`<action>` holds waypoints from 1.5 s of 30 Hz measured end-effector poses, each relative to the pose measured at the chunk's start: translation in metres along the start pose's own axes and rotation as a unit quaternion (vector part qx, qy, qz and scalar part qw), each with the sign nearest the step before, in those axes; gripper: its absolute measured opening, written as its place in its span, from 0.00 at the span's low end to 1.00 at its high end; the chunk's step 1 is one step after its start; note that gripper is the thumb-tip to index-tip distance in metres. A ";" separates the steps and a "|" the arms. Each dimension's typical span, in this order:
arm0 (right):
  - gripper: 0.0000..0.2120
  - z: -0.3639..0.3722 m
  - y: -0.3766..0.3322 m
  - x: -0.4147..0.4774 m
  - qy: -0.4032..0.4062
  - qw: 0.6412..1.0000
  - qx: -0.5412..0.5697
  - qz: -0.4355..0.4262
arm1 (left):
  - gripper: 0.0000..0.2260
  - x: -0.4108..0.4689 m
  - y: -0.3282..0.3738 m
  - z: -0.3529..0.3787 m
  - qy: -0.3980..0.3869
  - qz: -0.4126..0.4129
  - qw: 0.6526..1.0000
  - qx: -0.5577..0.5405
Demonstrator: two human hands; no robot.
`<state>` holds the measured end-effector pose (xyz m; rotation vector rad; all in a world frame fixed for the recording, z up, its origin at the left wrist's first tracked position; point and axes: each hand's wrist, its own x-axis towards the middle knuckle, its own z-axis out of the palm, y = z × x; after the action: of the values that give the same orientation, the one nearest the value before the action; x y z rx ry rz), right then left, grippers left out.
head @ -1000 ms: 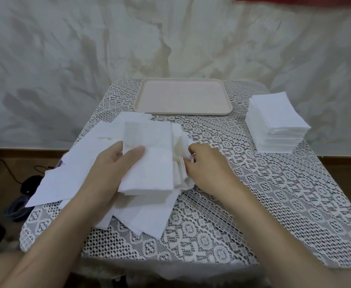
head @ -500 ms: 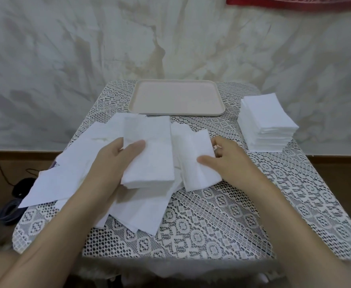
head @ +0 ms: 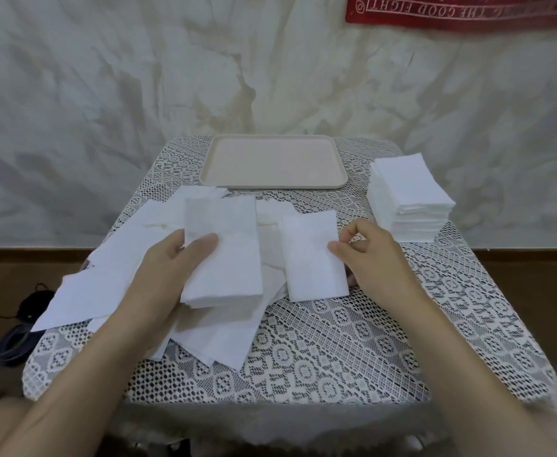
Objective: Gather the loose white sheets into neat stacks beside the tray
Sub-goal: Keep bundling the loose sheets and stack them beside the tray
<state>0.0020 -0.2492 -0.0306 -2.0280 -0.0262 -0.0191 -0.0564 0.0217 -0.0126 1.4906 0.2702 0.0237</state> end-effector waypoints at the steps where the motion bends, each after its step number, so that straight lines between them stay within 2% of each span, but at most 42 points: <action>1: 0.11 0.000 0.000 0.000 -0.013 1.000 0.009 0.003 | 0.16 0.000 0.000 0.000 -0.001 0.001 1.000 0.001; 4: 0.10 0.001 0.003 0.005 -0.010 0.999 0.044 0.025 | 0.18 0.002 0.000 0.000 -0.002 0.001 1.000 0.000; 8: 0.06 0.001 -0.001 0.010 -0.008 0.991 0.121 0.065 | 0.14 0.004 -0.002 0.001 0.008 0.009 1.000 -0.005; 13: 0.01 -0.003 -0.008 0.003 -0.041 0.995 0.067 0.054 | 0.10 0.004 -0.004 0.004 0.020 0.027 0.999 -0.004; 17: 0.03 -0.009 -0.027 -0.009 -0.042 0.974 0.218 0.045 | 0.11 0.001 -0.003 0.008 0.023 0.033 0.999 -0.010; 19: 0.04 -0.007 -0.037 -0.015 -0.057 0.966 0.250 0.032 | 0.12 -0.001 -0.003 0.012 0.021 0.045 0.999 0.009; 27: 0.03 0.034 -0.058 -0.031 -0.068 0.977 0.202 -0.027 | 0.17 -0.001 -0.005 0.018 0.040 0.074 0.996 0.018; 30: 0.04 0.043 -0.060 -0.031 -0.058 0.978 0.201 -0.029 | 0.22 -0.001 -0.005 0.019 0.034 0.087 0.995 0.026; 33: 0.10 0.051 -0.062 -0.031 -0.048 0.977 0.204 -0.040 | 0.26 -0.002 -0.006 0.021 0.029 0.088 0.996 0.019; 38: 0.19 0.057 -0.059 -0.029 -0.054 0.979 0.190 -0.042 | 0.22 -0.002 -0.007 0.018 0.002 0.070 0.998 0.000; 45: 0.07 0.038 -0.053 -0.026 -0.009 0.987 0.141 -0.078 | 0.20 -0.002 -0.007 0.015 -0.014 0.048 0.999 -0.020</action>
<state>-0.0258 -0.1922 -0.0006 -1.7394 -0.1887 -0.0921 -0.0569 0.0063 -0.0179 1.4613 0.1747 0.0836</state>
